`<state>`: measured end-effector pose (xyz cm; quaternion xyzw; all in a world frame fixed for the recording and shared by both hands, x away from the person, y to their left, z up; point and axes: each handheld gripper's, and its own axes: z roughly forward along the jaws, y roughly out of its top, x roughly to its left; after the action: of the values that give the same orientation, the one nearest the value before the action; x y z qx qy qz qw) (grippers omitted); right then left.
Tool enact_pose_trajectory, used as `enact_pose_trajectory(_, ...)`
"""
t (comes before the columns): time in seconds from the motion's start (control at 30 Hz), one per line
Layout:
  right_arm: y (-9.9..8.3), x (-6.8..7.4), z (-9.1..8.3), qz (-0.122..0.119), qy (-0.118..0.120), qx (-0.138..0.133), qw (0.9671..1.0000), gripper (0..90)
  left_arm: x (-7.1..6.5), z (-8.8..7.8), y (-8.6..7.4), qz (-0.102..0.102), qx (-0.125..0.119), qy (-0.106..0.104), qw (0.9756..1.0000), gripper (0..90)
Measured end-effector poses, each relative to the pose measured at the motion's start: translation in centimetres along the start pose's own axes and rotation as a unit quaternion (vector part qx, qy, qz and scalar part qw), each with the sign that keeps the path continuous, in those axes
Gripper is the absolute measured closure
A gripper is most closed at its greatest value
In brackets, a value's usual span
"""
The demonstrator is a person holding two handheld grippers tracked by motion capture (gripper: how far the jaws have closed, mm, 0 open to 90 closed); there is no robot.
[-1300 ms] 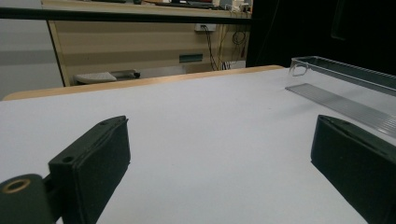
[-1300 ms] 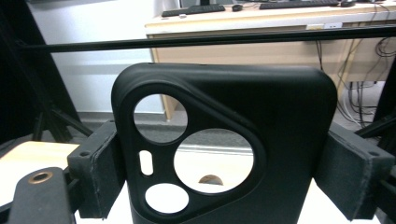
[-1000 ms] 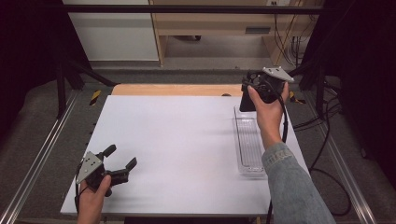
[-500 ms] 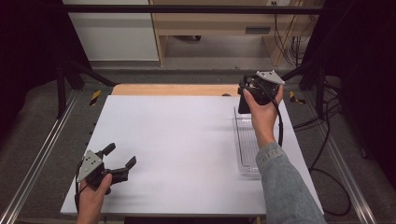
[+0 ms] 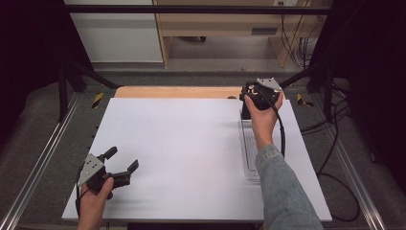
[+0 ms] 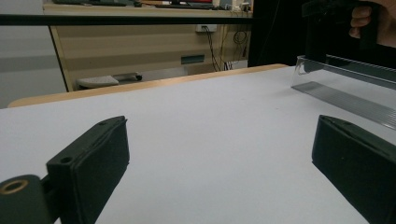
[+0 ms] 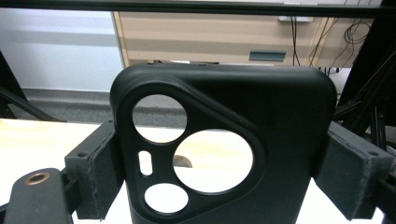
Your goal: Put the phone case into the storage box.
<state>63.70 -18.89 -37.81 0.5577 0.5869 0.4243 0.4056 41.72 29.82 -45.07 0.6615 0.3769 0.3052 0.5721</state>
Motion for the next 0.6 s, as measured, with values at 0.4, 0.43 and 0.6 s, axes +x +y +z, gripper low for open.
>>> enact_pose_trajectory(0.4,-1.1,-0.2,0.6,0.003,-0.007,0.005,1.0,13.2,0.2,-0.2,0.0,-0.001,0.0,0.002,1.0,4.2)
enact_pose_trajectory(0.43,-1.2,-0.2,0.7,0.003,-0.008,0.005,1.0,13.2,0.2,-0.2,0.0,0.0,0.0,0.002,1.0,4.2)
enact_pose_trajectory(0.6,-1.5,-0.2,0.8,0.005,-0.008,0.009,0.9999,13.2,0.2,-0.1,0.0,0.0,0.001,0.0,1.0,4.2)
